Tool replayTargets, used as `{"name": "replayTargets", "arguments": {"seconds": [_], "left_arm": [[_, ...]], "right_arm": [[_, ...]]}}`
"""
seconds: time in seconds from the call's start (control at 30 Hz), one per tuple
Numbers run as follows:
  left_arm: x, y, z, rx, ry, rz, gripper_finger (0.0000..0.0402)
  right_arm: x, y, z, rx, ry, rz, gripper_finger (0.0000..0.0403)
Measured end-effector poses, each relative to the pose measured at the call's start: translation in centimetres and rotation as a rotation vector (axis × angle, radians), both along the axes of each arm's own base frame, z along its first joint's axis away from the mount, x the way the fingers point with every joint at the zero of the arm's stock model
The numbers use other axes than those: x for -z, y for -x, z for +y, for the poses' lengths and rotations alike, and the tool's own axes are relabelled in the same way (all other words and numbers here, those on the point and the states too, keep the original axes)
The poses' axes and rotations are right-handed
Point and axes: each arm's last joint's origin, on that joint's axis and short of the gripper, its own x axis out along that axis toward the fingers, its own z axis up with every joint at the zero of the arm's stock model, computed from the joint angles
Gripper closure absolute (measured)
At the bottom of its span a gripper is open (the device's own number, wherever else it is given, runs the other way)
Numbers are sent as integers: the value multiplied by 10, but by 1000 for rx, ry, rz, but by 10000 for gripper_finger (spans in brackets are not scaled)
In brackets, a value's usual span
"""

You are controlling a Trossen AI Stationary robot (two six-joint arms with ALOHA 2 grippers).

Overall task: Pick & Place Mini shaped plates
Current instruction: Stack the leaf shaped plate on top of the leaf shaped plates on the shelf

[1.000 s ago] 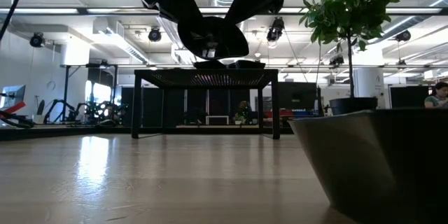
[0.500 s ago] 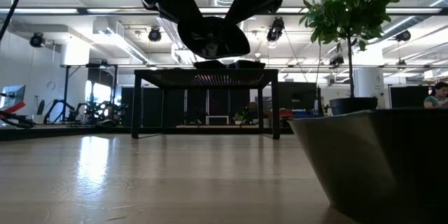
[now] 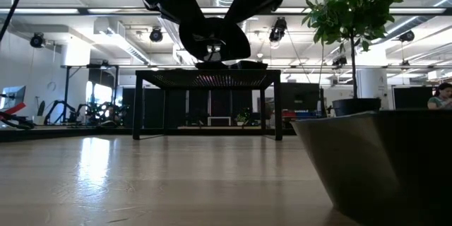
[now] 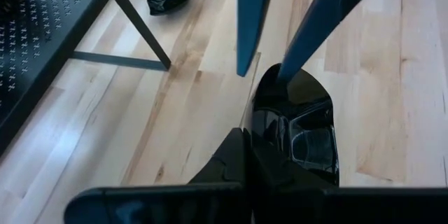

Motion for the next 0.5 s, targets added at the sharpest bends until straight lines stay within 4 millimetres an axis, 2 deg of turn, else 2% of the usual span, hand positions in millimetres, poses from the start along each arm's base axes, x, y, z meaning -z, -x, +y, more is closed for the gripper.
{"name": "replayTargets", "arguments": {"seconds": [0.17, 0.33, 0.5], "left_arm": [[-1, 0, 0, 0, 1, -3, 401], [-5, 2, 2, -5, 5, -16, 401], [-19, 9, 11, -26, 18, -58, 401]], "right_arm": [[-9, 5, -1, -4, -2, -19, 304], [-33, 20, 1, -33, -6, -83, 296], [-59, 38, 1, -49, -21, -156, 298]]}}
